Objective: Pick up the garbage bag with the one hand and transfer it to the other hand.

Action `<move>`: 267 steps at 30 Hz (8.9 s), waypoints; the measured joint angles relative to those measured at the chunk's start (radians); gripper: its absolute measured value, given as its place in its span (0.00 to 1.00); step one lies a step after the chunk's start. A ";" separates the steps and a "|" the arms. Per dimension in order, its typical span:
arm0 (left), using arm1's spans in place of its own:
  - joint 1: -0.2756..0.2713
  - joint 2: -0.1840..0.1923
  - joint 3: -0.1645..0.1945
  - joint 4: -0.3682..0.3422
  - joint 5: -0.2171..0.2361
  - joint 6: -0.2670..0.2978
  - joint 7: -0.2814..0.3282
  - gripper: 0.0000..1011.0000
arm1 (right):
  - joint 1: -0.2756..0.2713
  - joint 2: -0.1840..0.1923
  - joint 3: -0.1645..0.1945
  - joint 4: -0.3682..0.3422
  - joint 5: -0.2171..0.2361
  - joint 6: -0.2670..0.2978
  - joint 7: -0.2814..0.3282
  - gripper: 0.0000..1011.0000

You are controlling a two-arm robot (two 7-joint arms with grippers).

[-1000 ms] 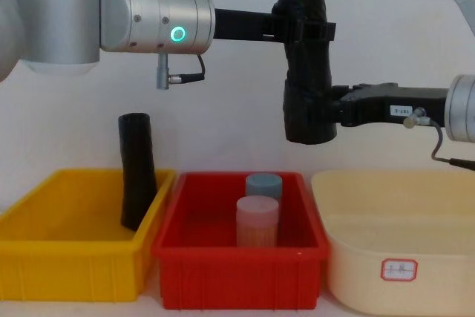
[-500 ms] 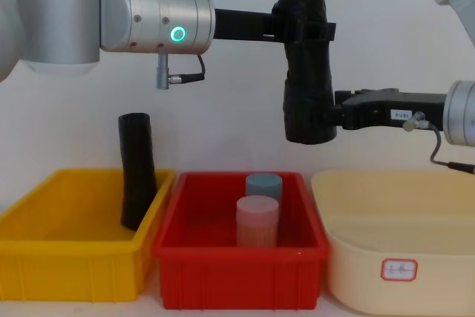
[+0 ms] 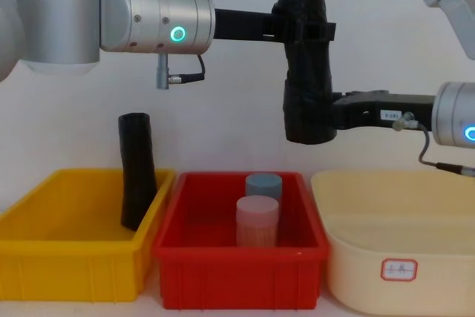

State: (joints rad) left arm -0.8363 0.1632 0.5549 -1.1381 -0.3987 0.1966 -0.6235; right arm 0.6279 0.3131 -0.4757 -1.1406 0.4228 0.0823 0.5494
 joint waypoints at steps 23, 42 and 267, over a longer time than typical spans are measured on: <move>0.000 0.000 0.000 0.000 0.000 0.000 0.000 0.39 | 0.031 -0.027 -0.024 0.033 0.004 0.006 0.009 0.87; 0.000 0.000 0.000 0.000 0.000 0.000 0.000 0.39 | 0.037 -0.031 -0.027 0.039 0.004 0.008 0.010 0.55; 0.237 0.110 -0.165 -0.121 0.093 -0.040 0.505 0.99 | 0.135 0.093 -0.172 0.008 -0.126 0.277 0.186 0.99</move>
State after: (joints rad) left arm -0.5995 0.2727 0.3897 -1.2596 -0.3054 0.1565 -0.1185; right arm 0.7627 0.4061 -0.6481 -1.1331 0.2965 0.3594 0.7354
